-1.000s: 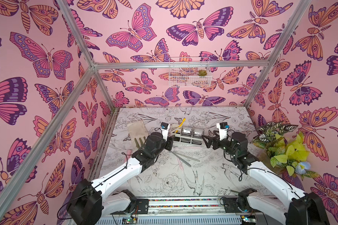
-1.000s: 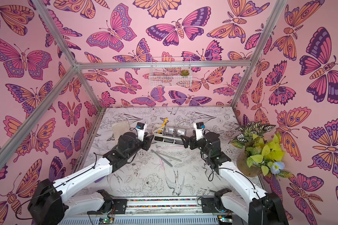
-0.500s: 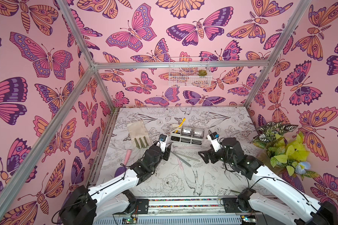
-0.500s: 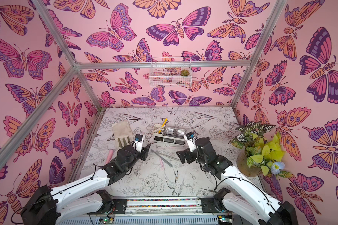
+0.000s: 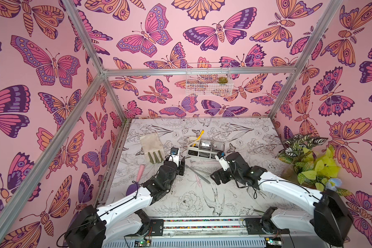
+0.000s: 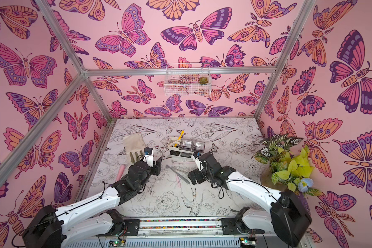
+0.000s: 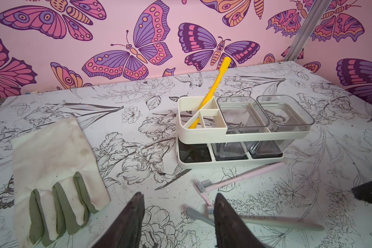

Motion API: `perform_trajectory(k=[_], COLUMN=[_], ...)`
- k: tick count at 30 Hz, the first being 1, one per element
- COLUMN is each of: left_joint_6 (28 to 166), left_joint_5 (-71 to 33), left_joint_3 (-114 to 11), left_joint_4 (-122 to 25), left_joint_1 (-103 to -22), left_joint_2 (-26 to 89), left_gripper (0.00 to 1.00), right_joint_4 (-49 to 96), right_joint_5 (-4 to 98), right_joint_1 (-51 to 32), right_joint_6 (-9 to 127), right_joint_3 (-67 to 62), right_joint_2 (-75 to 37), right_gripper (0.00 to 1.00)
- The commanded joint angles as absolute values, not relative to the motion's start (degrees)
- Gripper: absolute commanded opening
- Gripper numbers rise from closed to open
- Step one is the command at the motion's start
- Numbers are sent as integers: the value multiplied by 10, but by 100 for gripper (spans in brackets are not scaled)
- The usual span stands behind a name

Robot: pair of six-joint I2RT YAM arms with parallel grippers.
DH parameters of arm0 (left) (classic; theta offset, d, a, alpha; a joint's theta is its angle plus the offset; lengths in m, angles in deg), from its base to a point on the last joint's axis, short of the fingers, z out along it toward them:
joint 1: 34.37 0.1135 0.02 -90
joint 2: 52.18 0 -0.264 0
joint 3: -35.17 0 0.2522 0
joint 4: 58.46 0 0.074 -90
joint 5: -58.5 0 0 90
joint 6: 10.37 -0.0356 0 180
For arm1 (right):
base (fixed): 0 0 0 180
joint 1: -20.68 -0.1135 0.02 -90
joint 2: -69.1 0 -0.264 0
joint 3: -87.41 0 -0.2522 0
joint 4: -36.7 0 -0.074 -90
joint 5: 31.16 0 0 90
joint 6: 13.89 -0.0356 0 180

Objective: Place the toothbrush into the toothbrush holder
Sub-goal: Pick up the toothbrush from the center of the board.

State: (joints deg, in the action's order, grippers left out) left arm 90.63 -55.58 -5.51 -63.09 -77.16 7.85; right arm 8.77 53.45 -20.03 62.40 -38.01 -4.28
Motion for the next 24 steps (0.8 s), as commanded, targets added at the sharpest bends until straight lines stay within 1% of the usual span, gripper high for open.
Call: perform_trajectory(k=[1, 5, 10, 14, 17, 20, 24], left_joint_6=[918, 919, 923, 926, 928, 930, 936], left_joint_5=[-573, -574, -572, -566, -565, -570, -570], left_joint_3=[-45, -46, -49, -54, -57, -60, -60], left_joint_4=[-639, -637, -633, -628, -623, -617, -614], left_joint_1=[-773, -773, -772, -773, -772, -773, -773], left_joint_2=[80, 83, 86, 90, 92, 93, 90], left_gripper=[54, 54, 55, 55, 55, 55, 55], right_joint_4=[113, 155, 146, 117, 121, 111, 97], right_joint_5=[501, 513, 540, 544, 550, 575, 596], right_joint_1=[-208, -227, -228, -228, -228, -229, -237], right_joint_6=[617, 621, 613, 616, 613, 608, 608], right_joint_3=[-348, -345, -320, -286, -283, -278, -277], right_joint_2=[-103, -127, -152, -188, -198, -204, -205], right_gripper=[99, 100, 100, 95, 93, 87, 86])
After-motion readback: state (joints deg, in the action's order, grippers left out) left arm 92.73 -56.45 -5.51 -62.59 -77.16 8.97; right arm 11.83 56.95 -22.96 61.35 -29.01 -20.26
